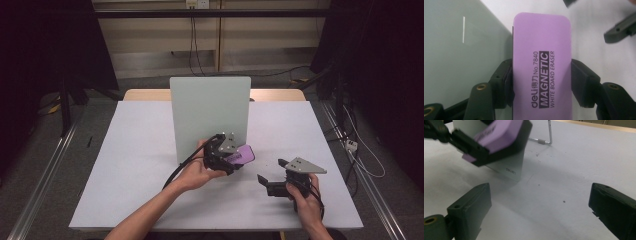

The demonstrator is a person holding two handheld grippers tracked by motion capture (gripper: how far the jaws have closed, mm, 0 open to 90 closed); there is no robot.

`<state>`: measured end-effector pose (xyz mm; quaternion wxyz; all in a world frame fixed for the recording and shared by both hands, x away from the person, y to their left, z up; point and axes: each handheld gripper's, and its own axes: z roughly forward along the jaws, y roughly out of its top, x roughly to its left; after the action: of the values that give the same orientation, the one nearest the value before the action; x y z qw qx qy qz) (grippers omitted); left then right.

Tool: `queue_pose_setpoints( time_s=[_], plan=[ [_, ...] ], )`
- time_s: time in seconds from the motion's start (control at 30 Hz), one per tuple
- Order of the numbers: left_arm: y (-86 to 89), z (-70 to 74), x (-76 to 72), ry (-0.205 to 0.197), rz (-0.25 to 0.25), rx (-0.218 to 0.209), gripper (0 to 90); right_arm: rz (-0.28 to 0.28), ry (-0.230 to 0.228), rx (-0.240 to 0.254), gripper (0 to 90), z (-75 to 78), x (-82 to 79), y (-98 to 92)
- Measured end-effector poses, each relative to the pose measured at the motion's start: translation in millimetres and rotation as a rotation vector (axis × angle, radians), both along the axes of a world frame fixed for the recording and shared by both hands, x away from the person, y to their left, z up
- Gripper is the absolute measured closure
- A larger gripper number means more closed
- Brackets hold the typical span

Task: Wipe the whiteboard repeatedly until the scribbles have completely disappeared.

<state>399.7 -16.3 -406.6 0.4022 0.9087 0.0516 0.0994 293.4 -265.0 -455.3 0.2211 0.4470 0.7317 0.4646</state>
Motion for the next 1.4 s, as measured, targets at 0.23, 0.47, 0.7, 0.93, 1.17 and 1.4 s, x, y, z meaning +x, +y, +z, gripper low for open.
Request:
queue_pose_setpoints(
  time_s=[0.23, 0.47, 0.7, 0.93, 1.17, 1.4],
  plan=[
    [27.1, 31.4, 13.0, -0.024, 0.065, -0.091, 40.6, 0.002, -0.001, -0.001, 4.5, -0.2, 0.2, 0.2],
    [24.8, 33.2, 12.0, -0.052, 0.058, -0.07, 40.6, 0.0, 0.0, -0.002, 4.4, -0.2, 0.3, 0.5],
    [1.5, 18.0, 6.6, -0.036, 0.01, -0.045, 40.6, 0.008, -0.002, -0.001, 4.4, -0.3, -1.1, -1.9],
    [-16.3, 0.5, 0.5, -0.031, -0.041, -0.007, 40.6, 0.015, -0.014, 0.006, 4.4, 0.5, -2.8, -5.3],
    [-24.5, -13.7, -3.0, -0.007, -0.071, 0.002, 40.6, 0.018, -0.024, 0.012, 4.4, 1.6, -4.2, -6.1],
    [-28.7, -29.3, -8.5, 0.022, -0.098, 0.055, 40.7, 0.021, -0.024, 0.015, 4.4, 1.7, -4.3, -6.2]
  ],
)
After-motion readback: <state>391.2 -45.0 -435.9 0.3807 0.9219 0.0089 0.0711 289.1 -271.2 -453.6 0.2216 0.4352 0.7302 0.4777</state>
